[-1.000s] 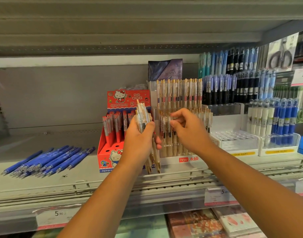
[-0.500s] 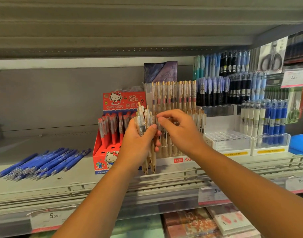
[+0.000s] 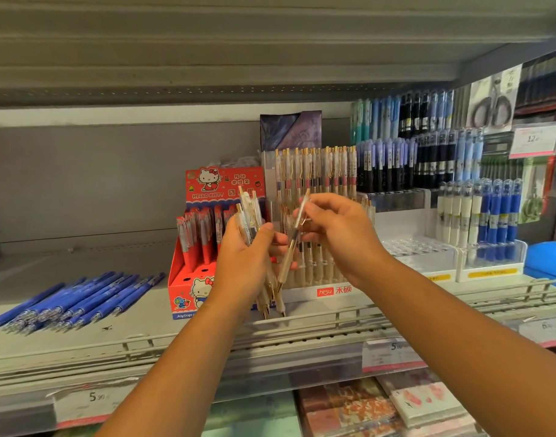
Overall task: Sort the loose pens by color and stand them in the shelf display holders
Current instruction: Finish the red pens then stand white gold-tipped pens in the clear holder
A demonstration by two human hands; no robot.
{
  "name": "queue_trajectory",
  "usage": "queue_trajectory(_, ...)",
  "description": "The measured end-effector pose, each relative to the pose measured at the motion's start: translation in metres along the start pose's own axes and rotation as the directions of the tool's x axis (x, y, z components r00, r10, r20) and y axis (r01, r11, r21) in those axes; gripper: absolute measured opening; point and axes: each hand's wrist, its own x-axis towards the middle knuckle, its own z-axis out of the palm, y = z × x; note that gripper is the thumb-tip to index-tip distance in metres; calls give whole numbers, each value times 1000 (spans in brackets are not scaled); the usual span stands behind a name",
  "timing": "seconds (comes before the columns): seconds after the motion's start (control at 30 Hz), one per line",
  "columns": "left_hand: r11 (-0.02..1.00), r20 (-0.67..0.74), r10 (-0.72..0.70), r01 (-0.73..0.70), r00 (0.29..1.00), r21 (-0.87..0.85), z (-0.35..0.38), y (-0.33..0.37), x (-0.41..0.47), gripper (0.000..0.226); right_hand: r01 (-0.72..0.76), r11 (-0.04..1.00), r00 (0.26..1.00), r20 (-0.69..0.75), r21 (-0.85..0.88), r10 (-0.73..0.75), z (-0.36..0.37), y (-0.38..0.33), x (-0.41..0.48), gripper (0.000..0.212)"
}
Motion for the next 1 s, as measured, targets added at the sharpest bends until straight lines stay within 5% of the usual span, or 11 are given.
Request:
queue_trajectory(0.33,999,-35,-8,9,999,35,1,2,1,9,219,972,942,-241,-91,-234,-30,9,15,21)
queue_trajectory(0.77,991,-37,-18,22,999,133,2,2,-2,9,281,938,943,-126,-203,-309,-34,26,19,24)
queue_trajectory(1.0,991,-36,-12,16,999,130,3,1,-1,10,211,837,973,30,-505,-228,-27,36,17,24)
